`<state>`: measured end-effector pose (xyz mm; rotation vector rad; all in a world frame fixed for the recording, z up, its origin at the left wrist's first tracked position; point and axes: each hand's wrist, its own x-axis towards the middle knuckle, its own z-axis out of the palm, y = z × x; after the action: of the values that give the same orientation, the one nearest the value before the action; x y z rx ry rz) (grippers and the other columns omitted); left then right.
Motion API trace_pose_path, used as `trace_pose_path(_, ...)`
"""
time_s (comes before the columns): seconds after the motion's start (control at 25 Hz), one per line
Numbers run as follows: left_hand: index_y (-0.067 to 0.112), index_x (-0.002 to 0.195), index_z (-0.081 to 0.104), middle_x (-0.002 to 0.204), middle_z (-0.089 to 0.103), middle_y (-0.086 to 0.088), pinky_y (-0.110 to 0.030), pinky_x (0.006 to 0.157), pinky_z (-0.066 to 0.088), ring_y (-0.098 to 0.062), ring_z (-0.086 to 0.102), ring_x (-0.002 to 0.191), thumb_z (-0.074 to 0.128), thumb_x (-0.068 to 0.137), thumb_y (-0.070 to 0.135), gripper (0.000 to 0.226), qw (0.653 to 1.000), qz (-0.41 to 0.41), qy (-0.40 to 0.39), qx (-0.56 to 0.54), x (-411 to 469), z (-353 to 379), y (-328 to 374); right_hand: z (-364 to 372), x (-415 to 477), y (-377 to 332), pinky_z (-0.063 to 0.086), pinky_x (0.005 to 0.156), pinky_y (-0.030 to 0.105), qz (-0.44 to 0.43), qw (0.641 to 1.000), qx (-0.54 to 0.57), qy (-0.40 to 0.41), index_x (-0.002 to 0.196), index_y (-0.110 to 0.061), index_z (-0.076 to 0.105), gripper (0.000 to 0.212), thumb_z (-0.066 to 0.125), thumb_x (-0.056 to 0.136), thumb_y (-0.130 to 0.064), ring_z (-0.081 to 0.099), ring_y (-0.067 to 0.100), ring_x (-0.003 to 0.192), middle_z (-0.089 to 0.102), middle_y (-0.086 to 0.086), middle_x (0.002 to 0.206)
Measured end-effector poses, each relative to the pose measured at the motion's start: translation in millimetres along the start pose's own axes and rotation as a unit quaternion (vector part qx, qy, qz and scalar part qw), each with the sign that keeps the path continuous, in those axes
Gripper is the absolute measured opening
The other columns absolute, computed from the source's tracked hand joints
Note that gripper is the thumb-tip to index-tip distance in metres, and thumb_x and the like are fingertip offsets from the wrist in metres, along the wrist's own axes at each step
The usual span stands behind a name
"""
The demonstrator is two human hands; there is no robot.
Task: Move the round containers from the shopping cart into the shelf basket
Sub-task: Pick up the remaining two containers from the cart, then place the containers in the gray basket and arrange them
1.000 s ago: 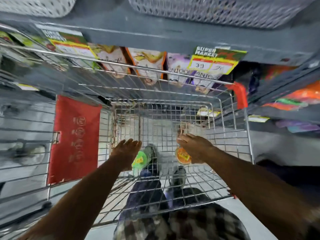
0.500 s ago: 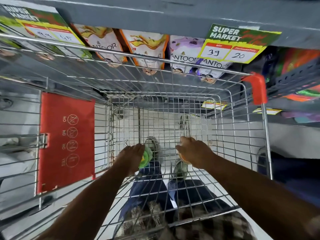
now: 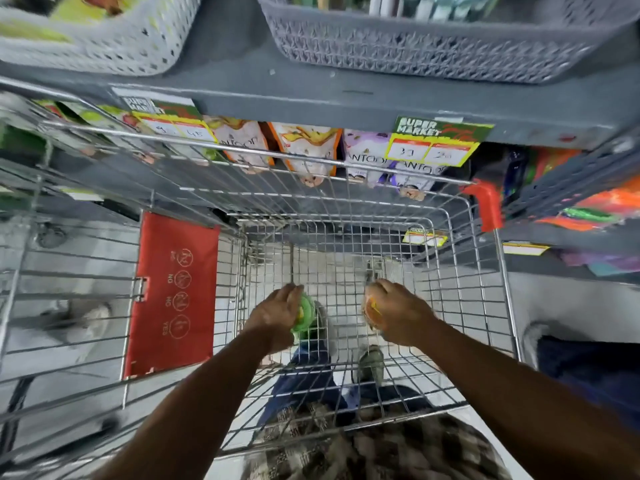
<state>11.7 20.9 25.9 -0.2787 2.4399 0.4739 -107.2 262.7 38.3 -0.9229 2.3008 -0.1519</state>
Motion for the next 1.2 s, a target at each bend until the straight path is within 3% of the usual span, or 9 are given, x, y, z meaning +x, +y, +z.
trace_pose_path(0.12, 0.021, 0.146, 0.018, 0.146, 0.037, -0.008, -0.041, 0.103, 0.045, -0.024, 0.042, 0.125, 0.075, 0.067, 0.01, 0.098, 0.994, -0.037, 0.056, -0.085, -20, -16, 14, -26, -14, -12, 0.055, 0.077, 0.04, 0.093, 0.987, 0.121, 0.04, 0.135, -0.03, 0.03, 0.073, 0.073, 0.076, -0.034, 0.054, 0.024, 0.107, 0.033, 0.006, 0.138)
trace_pose_path(0.32, 0.013, 0.14, 0.034, 0.137, 0.048, -0.008, -0.036, 0.102, 0.039, -0.02, 0.041, 0.118, 0.076, 0.06, 0.018, 0.091, 0.967, 0.001, 0.17, -0.189, -56, -45, 30, -65, -45, -23, 0.054, 0.082, 0.037, 0.082, 0.982, 0.131, 0.11, 0.14, -0.032, 0.018, 0.101, 0.082, 0.063, -0.036, 0.053, 0.025, 0.114, 0.031, 0.008, 0.144)
trace_pose_path(0.6, 0.012, 0.142, 0.035, 0.132, 0.049, -0.004, -0.033, 0.097, 0.041, -0.022, 0.045, 0.117, 0.072, 0.055, 0.025, 0.095, 0.954, 0.062, 0.231, -0.182, -85, -92, 49, -105, -74, -25, 0.04, 0.103, 0.04, 0.057, 0.971, 0.156, 0.17, 0.146, -0.032, 0.005, 0.114, 0.079, 0.061, -0.044, 0.036, 0.02, 0.133, 0.029, -0.002, 0.152)
trace_pose_path(0.72, 0.011, 0.135, 0.042, 0.119, 0.051, 0.002, -0.04, 0.092, 0.046, -0.023, 0.05, 0.108, 0.07, 0.053, 0.025, 0.087, 0.939, 0.102, 0.27, -0.188, -98, -124, 60, -129, -88, -29, 0.037, 0.104, 0.036, 0.05, 0.965, 0.157, 0.205, 0.146, -0.035, 0.006, 0.113, 0.078, 0.059, -0.046, 0.034, 0.018, 0.133, 0.032, -0.004, 0.15)
trace_pose_path(0.84, 0.009, 0.137, 0.042, 0.126, 0.056, -0.005, -0.043, 0.095, 0.045, -0.028, 0.053, 0.113, 0.073, 0.053, 0.029, 0.092, 0.929, 0.151, 0.298, -0.16, -106, -154, 62, -160, -103, -35, 0.038, 0.104, 0.036, 0.032, 0.963, 0.162, 0.214, 0.145, -0.039, 0.006, 0.113, 0.076, 0.057, -0.053, 0.036, 0.015, 0.131, 0.034, -0.009, 0.149)
trace_pose_path(0.92, 0.024, 0.138, 0.041, 0.128, 0.053, 0.007, -0.039, 0.096, 0.046, -0.02, 0.053, 0.116, 0.076, 0.054, 0.032, 0.091, 0.922, 0.171, 0.302, -0.173, -114, -180, 68, -185, -114, -38, 0.036, 0.107, 0.037, 0.019, 0.961, 0.167, 0.221, 0.145, -0.04, 0.008, 0.114, 0.069, 0.051, -0.064, 0.035, 0.013, 0.132, 0.034, -0.011, 0.148)
trace_pose_path(1.04, 0.061, 0.122, 0.038, 0.12, 0.053, 0.031, -0.015, 0.089, 0.045, 0.0, 0.053, 0.113, 0.078, 0.051, 0.031, 0.087, 0.915, 0.195, 0.288, -0.203, -121, -230, 84, -230, -130, -42, 0.035, 0.106, 0.033, 0.003, 0.958, 0.154, 0.241, 0.145, -0.042, 0.007, 0.118, 0.061, 0.044, -0.071, 0.037, 0.01, 0.128, 0.035, -0.013, 0.146)
trace_pose_path(1.12, 0.063, 0.123, 0.036, 0.123, 0.051, 0.032, -0.007, 0.09, 0.039, 0.006, 0.049, 0.115, 0.08, 0.05, 0.025, 0.093, 0.91, 0.203, 0.292, -0.212, -121, -258, 91, -259, -139, -43, 0.037, 0.103, 0.03, -0.006, 0.961, 0.144, 0.238, 0.146, -0.044, 0.005, 0.121, 0.063, 0.043, -0.069, 0.038, 0.007, 0.125, 0.035, -0.016, 0.144)
trace_pose_path(1.2, 0.048, 0.132, 0.034, 0.126, 0.046, 0.032, -0.006, 0.093, 0.036, 0.005, 0.046, 0.118, 0.081, 0.051, 0.027, 0.096, 0.906, 0.204, 0.293, -0.227, -121, -288, 99, -291, -146, -42, 0.036, 0.098, 0.024, -0.017, 0.961, 0.135, 0.242, 0.146, -0.045, 0.004, 0.122, 0.068, 0.045, -0.067, 0.038, 0.002, 0.12, 0.035, -0.02, 0.14)
